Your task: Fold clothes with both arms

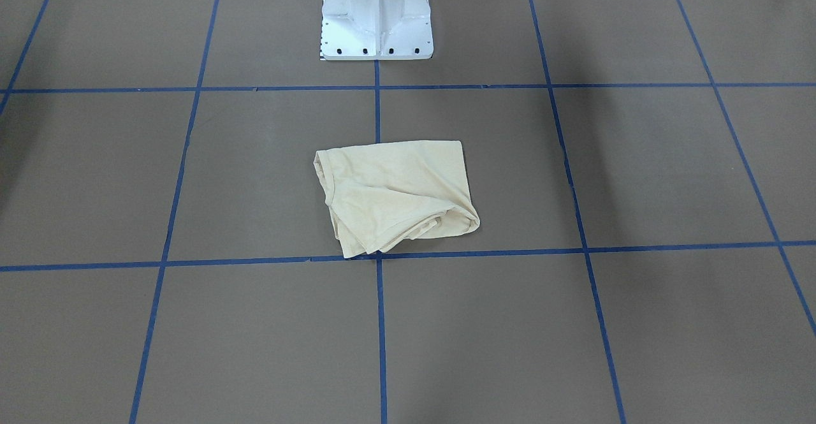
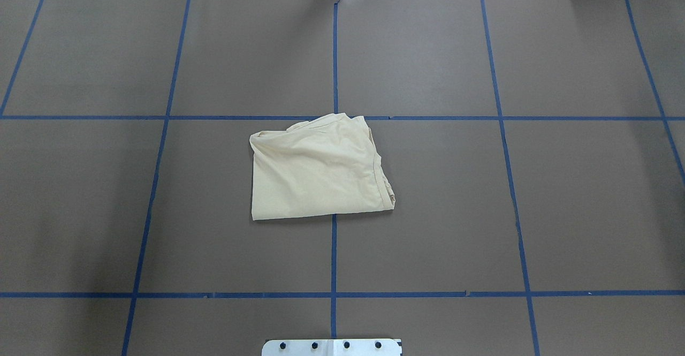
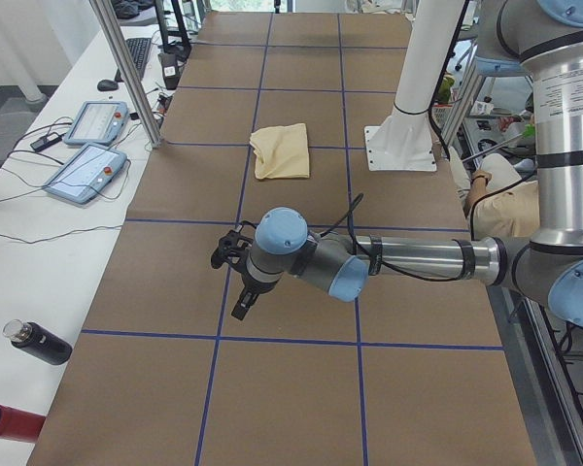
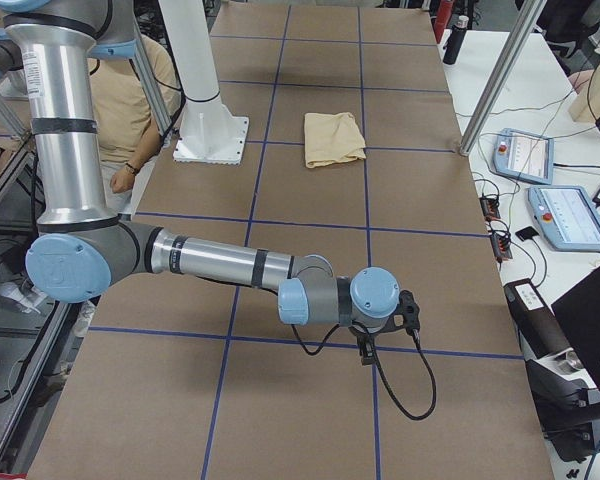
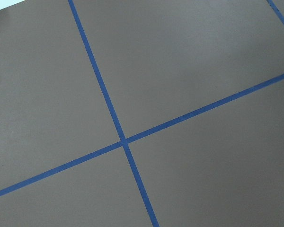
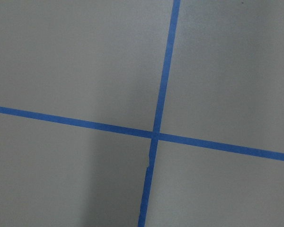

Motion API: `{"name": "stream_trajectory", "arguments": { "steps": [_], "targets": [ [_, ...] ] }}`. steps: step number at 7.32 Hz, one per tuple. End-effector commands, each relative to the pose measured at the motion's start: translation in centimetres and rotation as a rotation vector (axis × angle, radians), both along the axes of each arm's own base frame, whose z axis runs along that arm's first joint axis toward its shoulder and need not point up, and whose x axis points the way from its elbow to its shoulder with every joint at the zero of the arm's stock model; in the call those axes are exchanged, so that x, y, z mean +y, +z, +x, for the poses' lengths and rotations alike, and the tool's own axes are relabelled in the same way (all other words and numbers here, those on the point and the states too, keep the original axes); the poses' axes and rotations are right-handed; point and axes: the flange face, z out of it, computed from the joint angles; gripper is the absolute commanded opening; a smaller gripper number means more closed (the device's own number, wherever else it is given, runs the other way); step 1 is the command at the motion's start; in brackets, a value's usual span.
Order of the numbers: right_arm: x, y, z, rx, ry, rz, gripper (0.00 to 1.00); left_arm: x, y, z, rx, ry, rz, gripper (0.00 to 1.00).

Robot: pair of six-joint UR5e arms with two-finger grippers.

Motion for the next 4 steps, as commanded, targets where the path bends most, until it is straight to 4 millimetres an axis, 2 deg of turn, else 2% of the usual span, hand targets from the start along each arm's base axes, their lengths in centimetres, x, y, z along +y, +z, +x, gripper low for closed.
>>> {"name": "stream_trajectory", "arguments": {
  "steps": [1, 3, 4],
  "targets": [
    [-0.1, -0.3, 0.0, -0.004, 0.0, 0.005, 1.0, 0.1, -0.1, 0.0, 0.0, 0.0, 0.001, 1.0],
    [0.2, -0.1, 0.0, -0.006, -0.001, 0.001, 1.0, 0.0, -0.4, 0.0, -0.001, -0.001, 0.007, 1.0],
    [0.2, 0.1, -0.1, -0.006, -0.002, -0.002, 1.0, 0.1, -1.2, -0.1, 0.001, -0.003, 0.02, 1.0]
  ]
}}
